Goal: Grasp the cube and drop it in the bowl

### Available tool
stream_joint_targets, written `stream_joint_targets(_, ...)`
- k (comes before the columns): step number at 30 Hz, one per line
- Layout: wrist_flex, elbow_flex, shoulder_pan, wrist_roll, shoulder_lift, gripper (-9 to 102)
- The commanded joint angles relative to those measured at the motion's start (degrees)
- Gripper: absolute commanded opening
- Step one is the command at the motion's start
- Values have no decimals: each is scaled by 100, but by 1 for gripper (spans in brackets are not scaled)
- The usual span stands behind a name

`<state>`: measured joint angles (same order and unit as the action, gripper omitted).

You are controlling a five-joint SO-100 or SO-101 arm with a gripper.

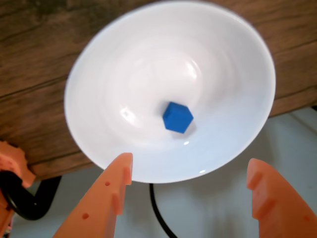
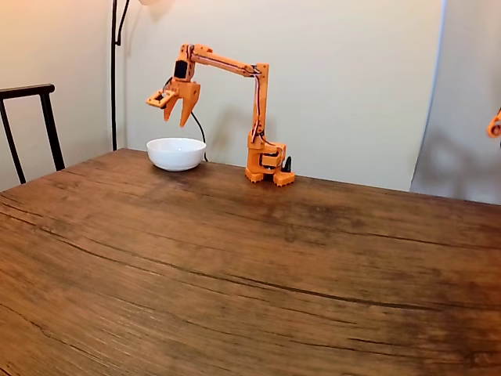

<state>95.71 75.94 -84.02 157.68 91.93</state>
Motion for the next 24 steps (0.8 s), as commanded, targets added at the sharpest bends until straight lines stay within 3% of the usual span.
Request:
stream_joint_targets(1,316,-501,211,-132,123,24)
stream_joint_targets(8,510,-598,1116,-589,457,12)
stream_joint_targets(16,510,281,2171,-1608,1740,12)
stream_joint_targets(24,501,1248,3850,-3120,3208,12)
